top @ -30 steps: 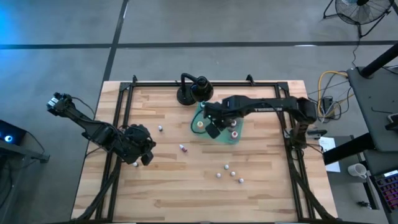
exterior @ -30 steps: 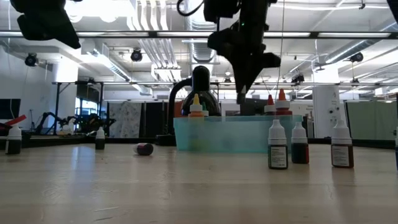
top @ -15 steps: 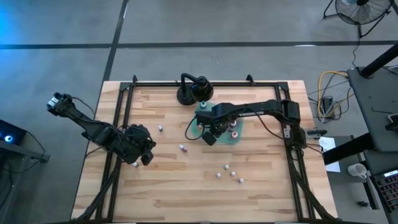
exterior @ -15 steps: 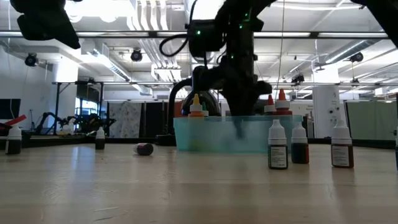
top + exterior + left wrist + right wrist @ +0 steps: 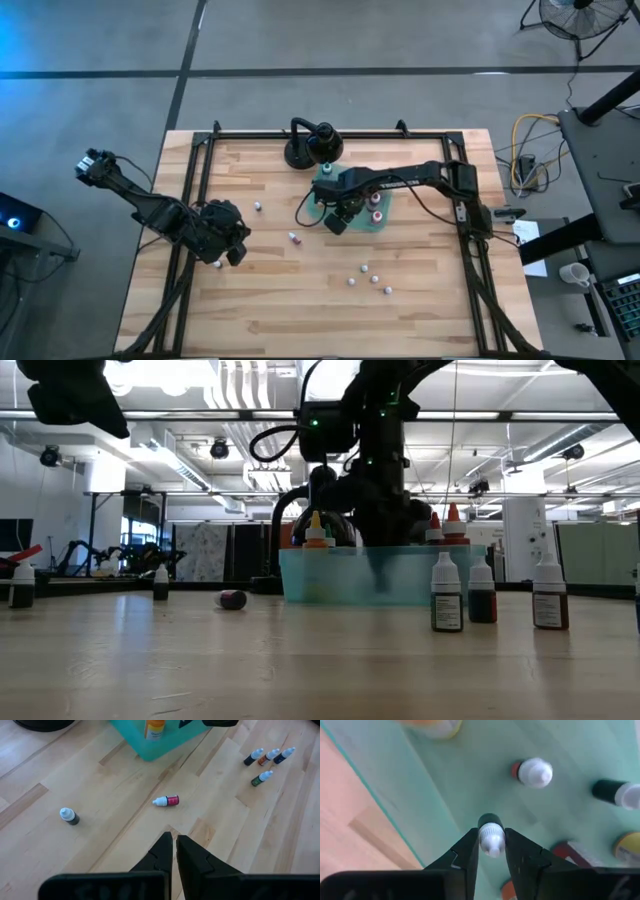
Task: Pick & Place food coloring
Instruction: Put the green food coloring bottle into the green bin
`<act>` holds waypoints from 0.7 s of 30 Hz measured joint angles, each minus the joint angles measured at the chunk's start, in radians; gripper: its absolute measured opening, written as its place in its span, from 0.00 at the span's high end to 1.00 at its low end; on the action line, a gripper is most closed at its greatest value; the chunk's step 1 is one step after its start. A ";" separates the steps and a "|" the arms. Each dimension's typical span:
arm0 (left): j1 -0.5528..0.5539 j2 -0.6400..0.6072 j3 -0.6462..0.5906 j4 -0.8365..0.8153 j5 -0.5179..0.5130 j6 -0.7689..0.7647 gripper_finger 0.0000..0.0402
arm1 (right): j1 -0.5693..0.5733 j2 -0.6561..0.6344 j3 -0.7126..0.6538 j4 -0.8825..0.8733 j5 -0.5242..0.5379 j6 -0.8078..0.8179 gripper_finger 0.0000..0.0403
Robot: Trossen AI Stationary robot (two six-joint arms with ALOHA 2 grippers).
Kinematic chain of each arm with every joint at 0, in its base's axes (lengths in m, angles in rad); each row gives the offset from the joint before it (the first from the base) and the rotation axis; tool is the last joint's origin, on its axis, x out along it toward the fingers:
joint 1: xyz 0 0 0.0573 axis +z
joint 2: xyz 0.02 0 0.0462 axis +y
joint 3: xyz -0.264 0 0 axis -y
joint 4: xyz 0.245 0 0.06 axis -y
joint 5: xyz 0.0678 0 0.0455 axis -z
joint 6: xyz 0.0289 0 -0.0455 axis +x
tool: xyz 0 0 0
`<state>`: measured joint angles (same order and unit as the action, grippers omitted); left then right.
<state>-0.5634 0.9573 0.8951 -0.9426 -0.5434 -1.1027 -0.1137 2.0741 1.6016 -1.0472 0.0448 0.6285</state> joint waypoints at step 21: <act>0.000 0.000 0.000 0.000 0.000 0.000 1.00 | -0.005 0.014 -0.001 0.019 0.008 0.019 0.71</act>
<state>-0.5635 0.9573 0.8951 -0.9425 -0.5434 -1.1029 -0.1188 2.0884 1.6005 -1.0285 0.0532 0.6472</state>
